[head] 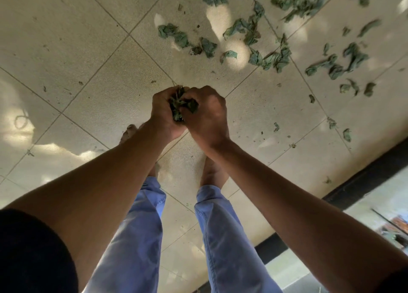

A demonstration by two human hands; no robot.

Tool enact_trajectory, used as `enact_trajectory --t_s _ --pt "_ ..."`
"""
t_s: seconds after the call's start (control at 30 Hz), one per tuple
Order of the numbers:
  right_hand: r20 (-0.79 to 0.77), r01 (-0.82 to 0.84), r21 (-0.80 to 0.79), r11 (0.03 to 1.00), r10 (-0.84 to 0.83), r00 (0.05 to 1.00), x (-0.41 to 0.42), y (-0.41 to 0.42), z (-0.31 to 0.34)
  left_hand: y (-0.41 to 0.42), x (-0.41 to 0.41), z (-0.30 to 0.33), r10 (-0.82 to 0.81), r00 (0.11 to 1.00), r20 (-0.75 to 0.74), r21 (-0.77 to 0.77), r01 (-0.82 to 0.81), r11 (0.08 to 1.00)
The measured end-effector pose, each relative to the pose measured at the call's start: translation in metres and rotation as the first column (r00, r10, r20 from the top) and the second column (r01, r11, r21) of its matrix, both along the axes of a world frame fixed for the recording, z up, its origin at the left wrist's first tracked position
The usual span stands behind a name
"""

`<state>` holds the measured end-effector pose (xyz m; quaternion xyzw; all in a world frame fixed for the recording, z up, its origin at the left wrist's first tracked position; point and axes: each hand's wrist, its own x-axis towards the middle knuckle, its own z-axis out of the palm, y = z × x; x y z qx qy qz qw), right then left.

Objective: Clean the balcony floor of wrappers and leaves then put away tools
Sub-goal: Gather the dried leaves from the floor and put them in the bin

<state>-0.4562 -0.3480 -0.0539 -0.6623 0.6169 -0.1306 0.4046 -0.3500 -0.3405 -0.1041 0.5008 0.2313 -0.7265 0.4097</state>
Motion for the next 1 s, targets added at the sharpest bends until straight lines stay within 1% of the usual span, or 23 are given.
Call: enact_trajectory --t_s 0.07,0.13,0.23,0.3,0.37,0.4,0.43,0.47,0.53,0.6,0.63,0.67,0.73,0.8,0.87,0.93,1.0 --pt "-0.088 -0.056 -0.037 0.998 0.052 0.995 0.006 -0.002 0.001 -0.004 -0.007 0.008 0.021 1.0 -0.008 -0.019 -0.022 1.0" --pt "-0.151 -0.065 -0.068 0.996 0.054 0.987 0.011 -0.005 0.0 -0.006 -0.014 0.012 -0.005 0.999 0.032 -0.043 0.006 0.999" --pt "-0.238 -0.105 -0.06 0.993 0.088 0.967 0.017 -0.009 -0.002 -0.008 -0.017 0.004 -0.051 0.995 0.081 -0.002 0.051 0.999" --pt "-0.25 -0.144 -0.016 0.989 0.136 0.959 0.017 -0.014 0.006 -0.012 -0.013 0.003 -0.072 0.993 0.091 0.008 0.071 0.997" --pt "-0.256 -0.208 0.013 0.978 0.205 0.945 0.014 -0.017 0.021 -0.016 -0.009 -0.003 -0.075 0.996 0.051 -0.014 0.076 0.997" --pt "-0.271 -0.245 -0.027 0.969 0.229 0.935 0.011 -0.019 0.03 -0.02 -0.009 -0.003 -0.06 0.997 0.051 -0.009 0.06 0.998" --pt "-0.278 -0.268 -0.099 0.958 0.232 0.932 0.008 -0.02 0.037 -0.022 -0.007 -0.002 -0.051 0.993 0.102 0.004 0.051 0.999" --pt "-0.268 -0.266 -0.175 0.948 0.214 0.939 0.006 -0.023 0.041 -0.025 -0.005 0.0 -0.039 0.991 0.126 -0.001 0.04 0.999" --pt "-0.193 -0.198 -0.258 0.946 0.15 0.97 0.0 -0.033 0.037 -0.034 -0.002 0.0 0.001 0.998 0.057 -0.003 -0.001 1.0" --pt "-0.123 -0.113 -0.267 0.957 0.083 0.989 -0.007 -0.048 0.02 -0.038 0.005 -0.007 0.102 0.994 -0.026 0.021 -0.102 0.995" --pt "-0.131 -0.075 -0.267 0.961 0.041 0.991 -0.011 -0.058 0.006 -0.039 0.008 -0.011 0.146 0.988 -0.041 0.06 -0.143 0.988" --pt "-0.161 -0.039 -0.25 0.967 -0.002 0.987 -0.015 -0.067 -0.011 -0.039 0.012 -0.016 0.166 0.983 -0.073 0.079 -0.16 0.984" --pt "-0.283 -0.014 -0.134 0.991 -0.025 0.959 -0.024 -0.086 -0.046 -0.037 0.019 -0.022 0.216 0.965 -0.147 0.063 -0.209 0.976" --pt "-0.425 -0.041 0.029 0.999 0.049 0.904 -0.03 -0.103 -0.076 -0.033 0.026 -0.027 0.252 0.951 -0.178 0.065 -0.244 0.968" --pt "-0.494 -0.021 0.143 0.99 0.089 0.865 -0.032 -0.116 -0.095 -0.026 0.033 -0.033 0.271 0.942 -0.197 0.075 -0.262 0.962" --pt "-0.505 -0.01 0.142 0.99 0.081 0.859 -0.024 -0.122 -0.104 -0.021 0.041 -0.033 0.293 0.932 -0.215 0.062 -0.287 0.956" --pt "-0.469 -0.048 0.079 0.996 0.079 0.879 -0.009 -0.124 -0.109 -0.014 0.052 -0.03 0.311 0.929 -0.203 0.06 -0.305 0.95"
